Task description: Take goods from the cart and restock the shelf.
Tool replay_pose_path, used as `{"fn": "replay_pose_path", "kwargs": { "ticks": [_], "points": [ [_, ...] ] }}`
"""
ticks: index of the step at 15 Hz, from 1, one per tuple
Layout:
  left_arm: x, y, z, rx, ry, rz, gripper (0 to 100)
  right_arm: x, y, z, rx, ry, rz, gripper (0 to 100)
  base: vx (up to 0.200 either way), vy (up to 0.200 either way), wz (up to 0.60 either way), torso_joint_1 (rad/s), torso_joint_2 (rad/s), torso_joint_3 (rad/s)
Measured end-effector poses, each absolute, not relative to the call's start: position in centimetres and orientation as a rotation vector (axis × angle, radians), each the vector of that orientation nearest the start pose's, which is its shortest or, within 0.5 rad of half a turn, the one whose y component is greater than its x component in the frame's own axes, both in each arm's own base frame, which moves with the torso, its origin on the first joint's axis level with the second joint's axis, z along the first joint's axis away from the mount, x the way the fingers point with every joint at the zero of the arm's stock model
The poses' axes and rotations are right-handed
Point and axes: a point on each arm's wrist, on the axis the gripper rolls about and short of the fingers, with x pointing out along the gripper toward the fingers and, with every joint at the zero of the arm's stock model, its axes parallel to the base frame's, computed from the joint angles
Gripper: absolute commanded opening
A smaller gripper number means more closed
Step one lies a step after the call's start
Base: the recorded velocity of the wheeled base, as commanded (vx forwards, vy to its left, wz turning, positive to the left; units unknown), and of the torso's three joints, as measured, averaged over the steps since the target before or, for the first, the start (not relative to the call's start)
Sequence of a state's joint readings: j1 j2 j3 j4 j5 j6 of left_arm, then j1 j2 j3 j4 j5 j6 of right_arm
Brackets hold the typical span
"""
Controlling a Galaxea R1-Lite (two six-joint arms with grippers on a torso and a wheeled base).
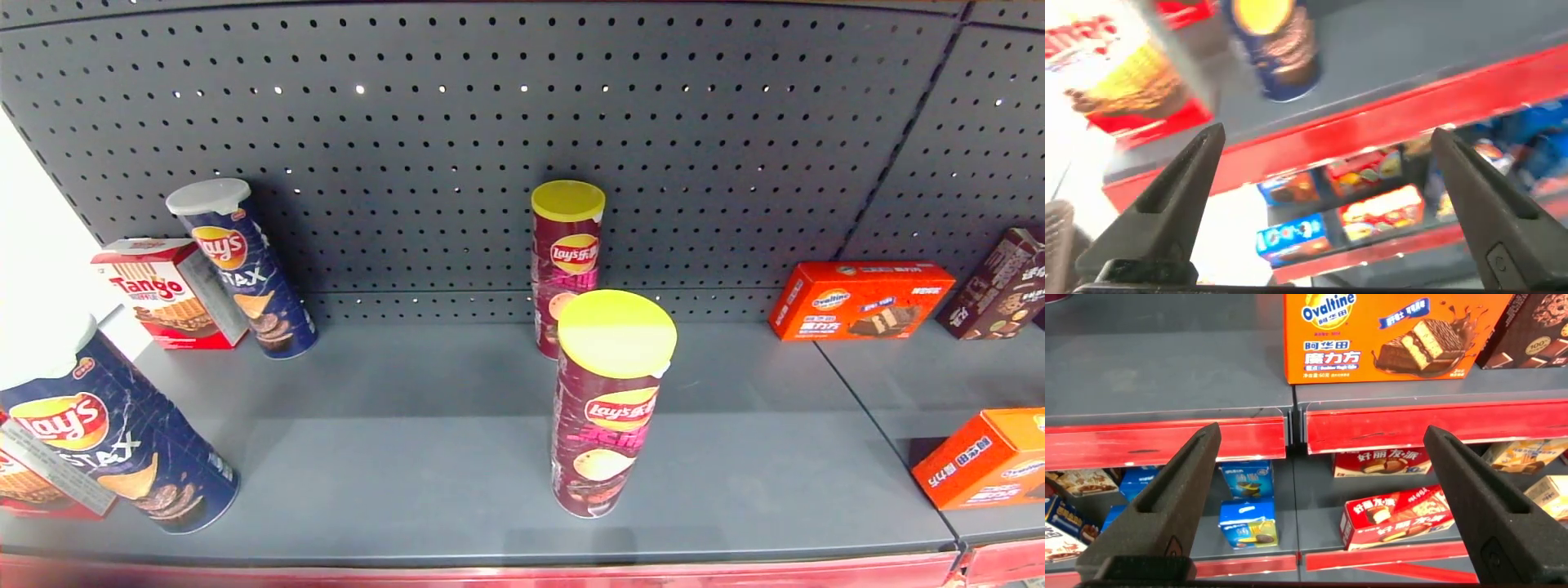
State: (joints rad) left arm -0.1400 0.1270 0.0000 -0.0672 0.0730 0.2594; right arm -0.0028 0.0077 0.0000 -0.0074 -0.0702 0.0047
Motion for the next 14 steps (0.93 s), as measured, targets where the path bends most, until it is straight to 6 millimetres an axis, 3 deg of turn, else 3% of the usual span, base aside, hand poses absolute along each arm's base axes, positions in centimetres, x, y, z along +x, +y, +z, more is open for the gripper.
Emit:
{"fn": "replay_pose_path", "kwargs": {
  "ticks": [7,9,11,14],
  "points": [
    [-2.1,0.2,8.2,0.189,-0.029,0.080,100,-2.2,-0.1,7.6,0.005,0.000,-0.074,100,0.000,0.000,0.00,0.000,0.00,0.000],
    [-2.2,0.0,7.9,0.066,-0.026,0.007,100,-2.2,-0.2,7.6,0.004,0.000,-0.073,100,0.000,0.000,0.00,0.000,0.00,0.000],
    [-2.3,-0.3,7.5,0.117,-0.006,-0.142,100,-2.2,-0.2,7.6,0.004,0.000,-0.073,100,0.000,0.000,0.00,0.000,0.00,0.000],
    [-2.3,-0.3,7.5,0.142,-0.012,-0.136,100,-2.2,-0.2,7.6,0.004,0.000,-0.073,100,0.000,0.000,0.00,0.000,0.00,0.000]
  ]
}}
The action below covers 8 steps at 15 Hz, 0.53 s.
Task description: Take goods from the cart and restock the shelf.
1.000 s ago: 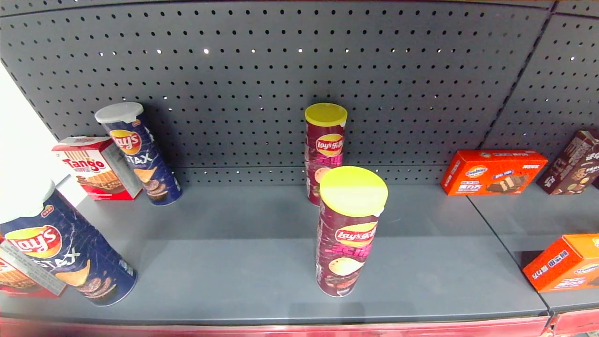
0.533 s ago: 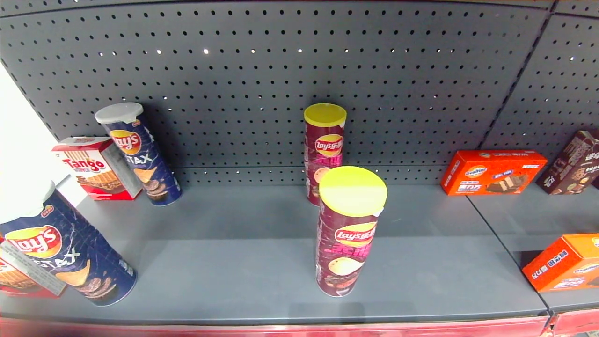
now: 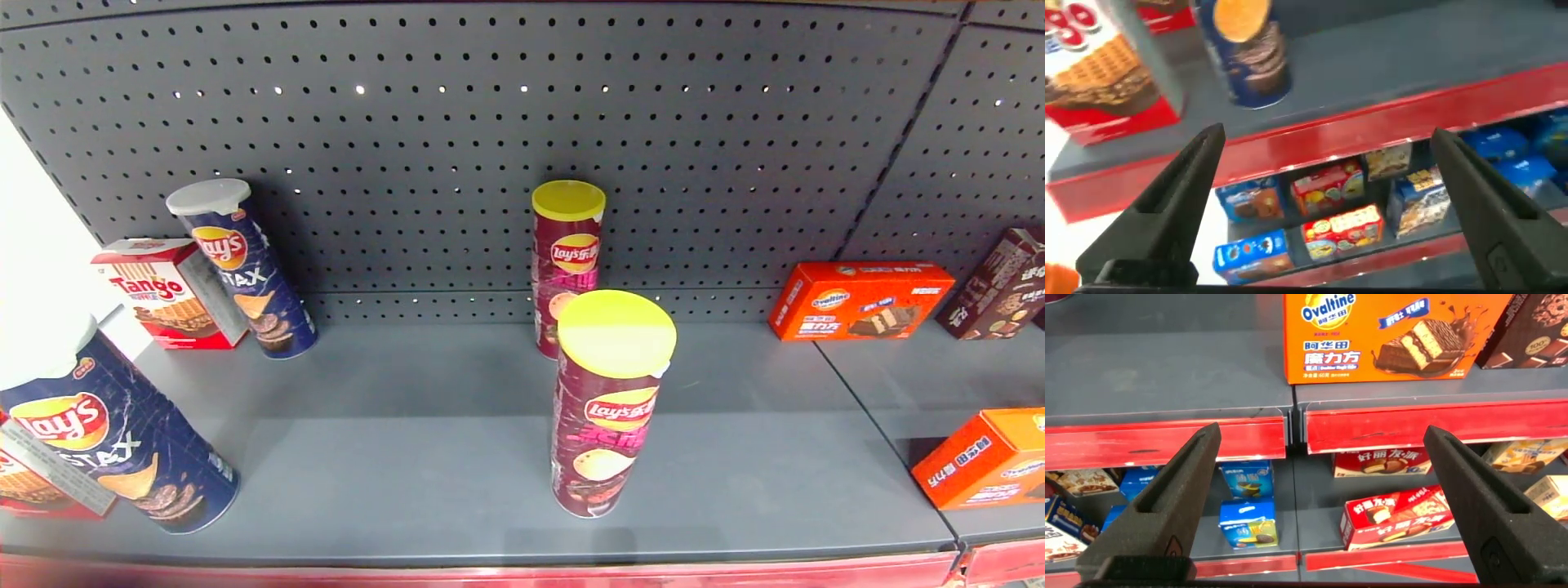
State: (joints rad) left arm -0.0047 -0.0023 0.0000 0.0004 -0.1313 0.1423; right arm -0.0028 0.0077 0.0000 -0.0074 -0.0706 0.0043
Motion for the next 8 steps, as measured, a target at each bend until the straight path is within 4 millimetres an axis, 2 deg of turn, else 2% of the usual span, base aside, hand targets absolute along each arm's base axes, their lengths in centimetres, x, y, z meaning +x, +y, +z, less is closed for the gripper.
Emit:
{"fn": "replay_pose_path", "kwargs": {
  "ticks": [2,6,8],
  "points": [
    [-2.30,-0.06,7.54,0.104,-0.004,-0.033,100,-2.23,-0.14,7.64,-0.002,0.001,-0.068,100,0.000,0.000,0.00,0.000,0.00,0.000],
    [-2.30,-0.05,7.54,0.091,-0.004,-0.028,100,-2.23,-0.09,7.63,-0.024,0.001,-0.044,100,0.000,0.000,0.00,0.000,0.00,0.000],
    [-2.30,-0.05,7.54,0.093,-0.004,-0.029,100,-2.36,-0.04,8.51,-0.033,-0.020,-0.025,100,0.000,0.000,0.00,0.000,0.00,0.000]
  ]
}}
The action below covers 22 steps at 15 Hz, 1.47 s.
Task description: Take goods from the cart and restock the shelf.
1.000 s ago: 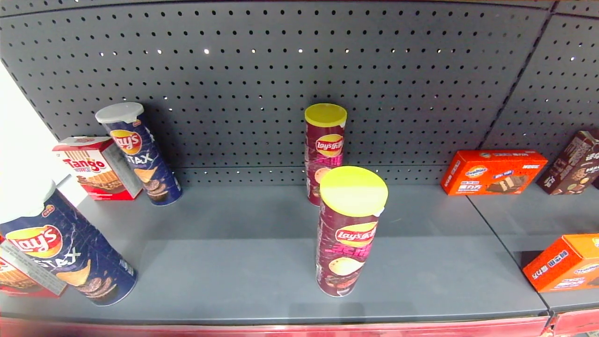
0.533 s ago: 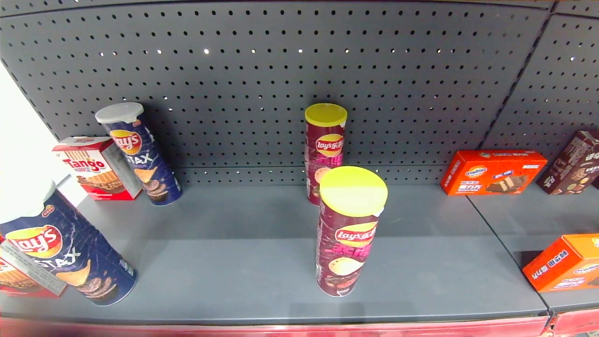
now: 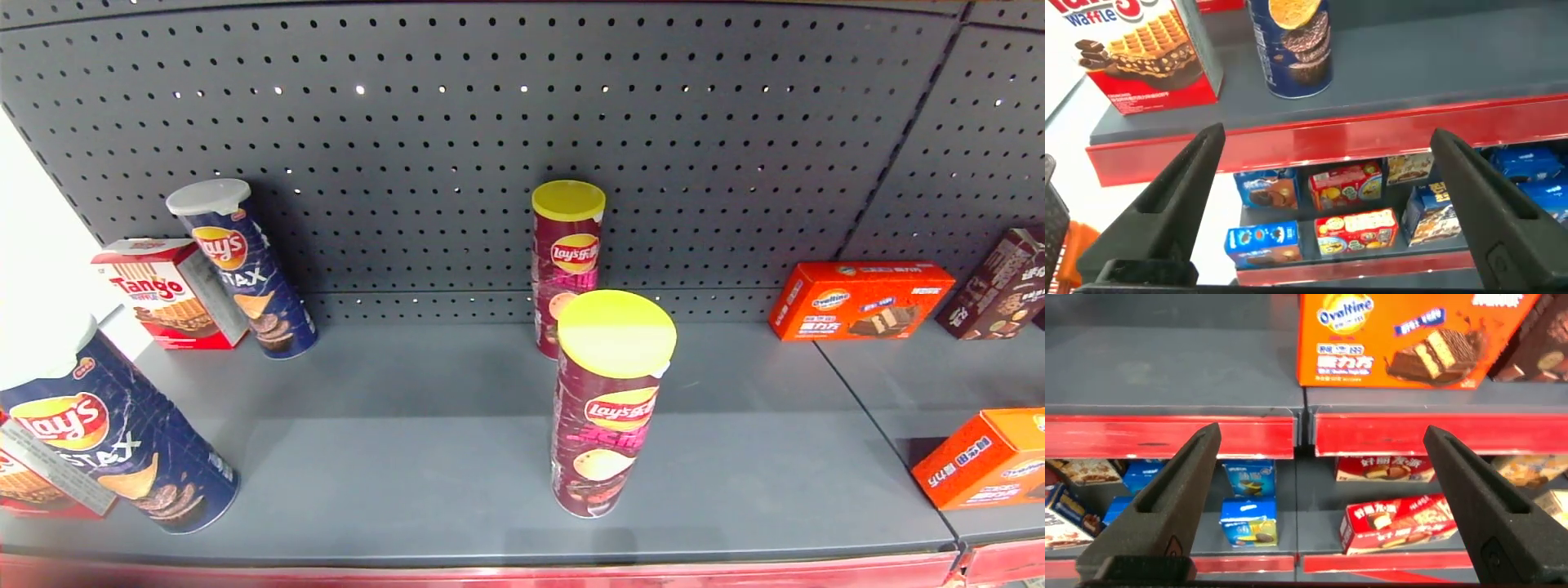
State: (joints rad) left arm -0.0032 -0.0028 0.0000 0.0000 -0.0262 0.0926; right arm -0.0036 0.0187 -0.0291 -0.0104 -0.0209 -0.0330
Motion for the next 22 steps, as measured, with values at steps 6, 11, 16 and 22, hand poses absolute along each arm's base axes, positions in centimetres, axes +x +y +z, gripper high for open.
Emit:
{"fn": "replay_pose_path", "kwargs": {
  "ticks": [6,11,16,22],
  "points": [
    [-2.3,-0.1,7.5,0.092,-0.004,-0.032,100,1.7,0.4,19.0,-0.083,0.017,0.176,100,0.000,0.000,0.00,0.000,0.00,0.000],
    [-2.3,-0.1,7.5,0.085,-0.002,-0.031,100,10.3,4.3,21.8,-0.169,0.065,0.480,100,0.000,0.000,0.00,0.000,0.00,0.000],
    [-2.3,-0.1,7.5,0.086,-0.002,-0.031,100,14.0,8.9,19.6,-0.220,0.211,0.649,100,0.000,0.000,0.00,0.000,0.00,0.000],
    [-2.3,-0.1,7.5,0.087,-0.002,-0.033,100,16.2,11.6,18.4,-0.251,0.286,0.703,100,0.000,0.000,0.00,0.000,0.00,0.000]
  ]
}}
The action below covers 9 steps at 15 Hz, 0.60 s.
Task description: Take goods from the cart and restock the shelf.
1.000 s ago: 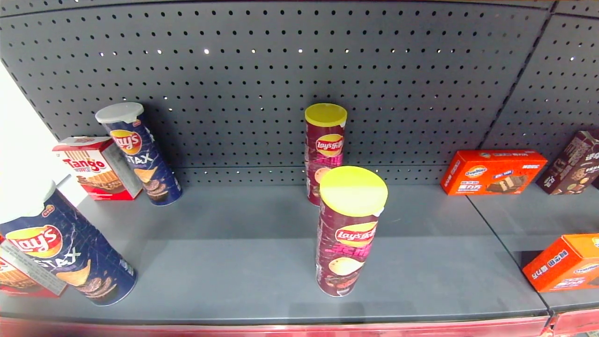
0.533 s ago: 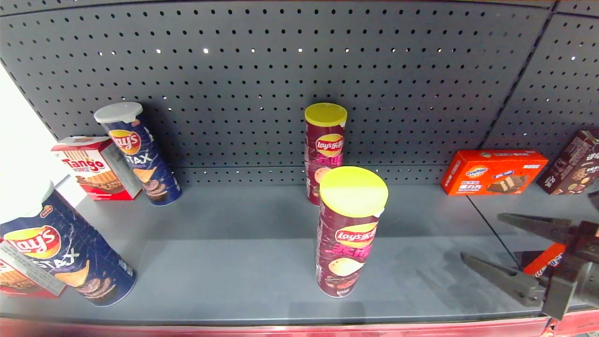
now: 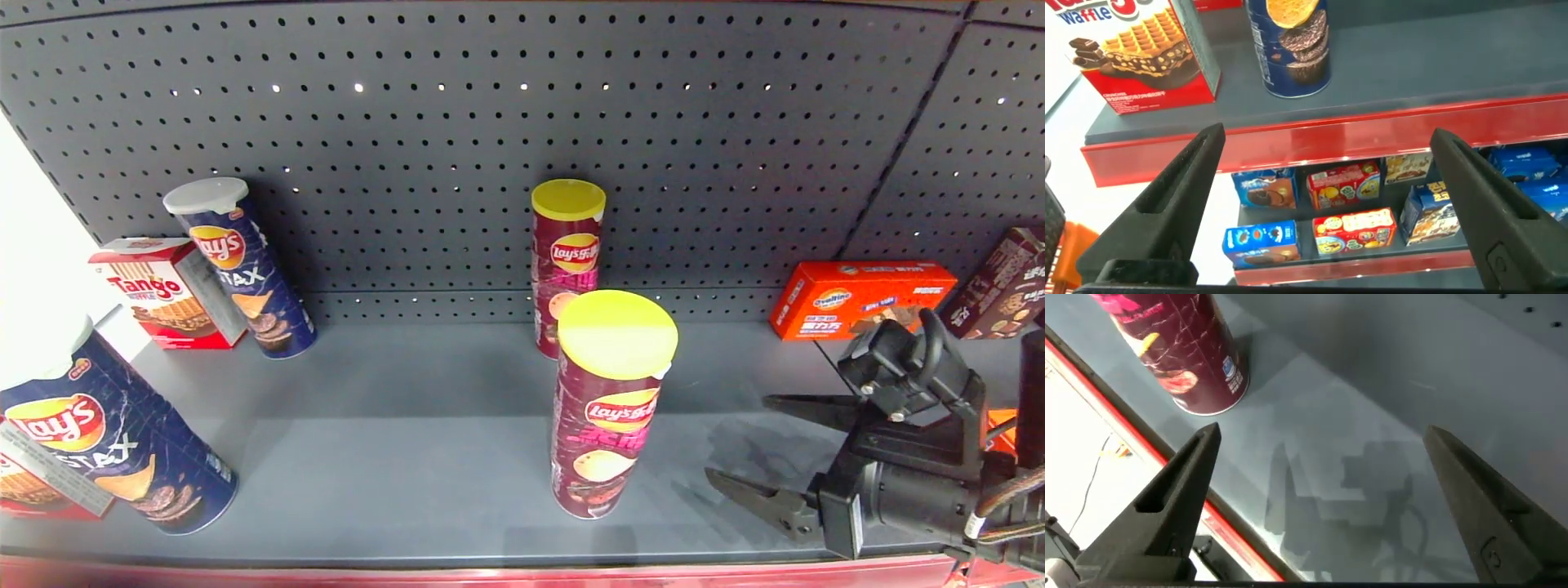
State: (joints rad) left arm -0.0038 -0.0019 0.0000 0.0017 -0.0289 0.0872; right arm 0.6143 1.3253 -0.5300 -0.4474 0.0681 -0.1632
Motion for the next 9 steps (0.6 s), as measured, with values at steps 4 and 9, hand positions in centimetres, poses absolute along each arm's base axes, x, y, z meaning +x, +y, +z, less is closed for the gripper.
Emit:
{"fn": "replay_pose_path", "kwargs": {
  "ticks": [4,9],
  "points": [
    [-2.3,-0.1,7.5,0.089,-0.002,-0.034,100,17.4,13.4,18.1,-0.266,0.308,0.735,100,0.000,0.000,0.00,0.000,0.00,0.000],
    [-2.3,-0.1,7.5,0.089,-0.002,-0.033,100,18.6,15.0,18.0,-0.281,0.319,0.735,100,0.000,0.000,0.00,0.000,0.00,0.000]
  ]
}}
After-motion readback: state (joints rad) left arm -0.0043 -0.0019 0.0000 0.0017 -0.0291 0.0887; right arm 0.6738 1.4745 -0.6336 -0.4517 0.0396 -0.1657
